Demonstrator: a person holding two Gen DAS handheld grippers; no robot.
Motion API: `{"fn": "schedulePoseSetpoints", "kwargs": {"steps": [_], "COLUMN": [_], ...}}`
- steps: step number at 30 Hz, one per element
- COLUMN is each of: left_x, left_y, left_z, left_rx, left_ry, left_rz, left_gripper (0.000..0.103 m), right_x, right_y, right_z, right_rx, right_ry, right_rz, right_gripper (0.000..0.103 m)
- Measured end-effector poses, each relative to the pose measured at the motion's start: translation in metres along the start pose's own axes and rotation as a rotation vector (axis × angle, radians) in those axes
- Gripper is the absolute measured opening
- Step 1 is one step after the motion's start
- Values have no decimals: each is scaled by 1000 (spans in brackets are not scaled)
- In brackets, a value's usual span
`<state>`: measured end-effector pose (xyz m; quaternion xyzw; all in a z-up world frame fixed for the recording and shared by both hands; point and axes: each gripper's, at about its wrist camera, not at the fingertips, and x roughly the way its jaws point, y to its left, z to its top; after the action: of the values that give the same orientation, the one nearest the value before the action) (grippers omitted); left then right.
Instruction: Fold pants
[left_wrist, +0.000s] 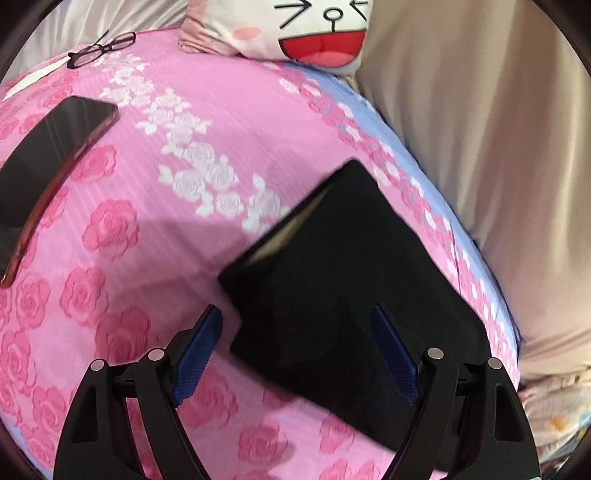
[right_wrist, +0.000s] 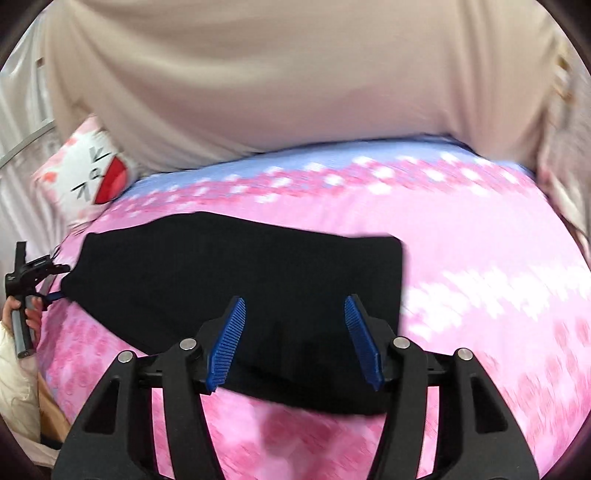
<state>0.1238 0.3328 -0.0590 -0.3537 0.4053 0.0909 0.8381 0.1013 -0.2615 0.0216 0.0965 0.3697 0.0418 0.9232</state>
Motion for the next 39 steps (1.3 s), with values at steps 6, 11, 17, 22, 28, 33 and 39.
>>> {"fn": "schedulePoseSetpoints", "kwargs": {"steps": [6,11,17,22,28,33,39], "left_x": [14,22,-8,-28,-45,-42,-38], "left_y": [-13,-7,-49,-111,-196,-252,-336], "left_z": [8,14,11,-2,-43,-74,-146], "left_rx": [58,64,184,321,513,601,762], "left_ry": [-45,-14,-90,-133,-180,-158,-85], "left_rz": [89,17,30,-19,-95,-151,-275], "left_gripper": [45,17,16,16,16,16,16], "right_x": [-12,-14,-22,-23,-25,-30,-33], "right_y": [-22,-31,-50,-64,-86,-106,-135], "right_z": [-15,-16,-19,-25,-35,-41,-49], "right_rx": [52,89,140,162,192,213,265], "right_ry": [-19,-37,-55,-48,-45,-51,-50], "right_rz": [-8,-23,-41,-59,-62,-64,-63], "right_gripper": [68,71,77,81,84,84,84]}}
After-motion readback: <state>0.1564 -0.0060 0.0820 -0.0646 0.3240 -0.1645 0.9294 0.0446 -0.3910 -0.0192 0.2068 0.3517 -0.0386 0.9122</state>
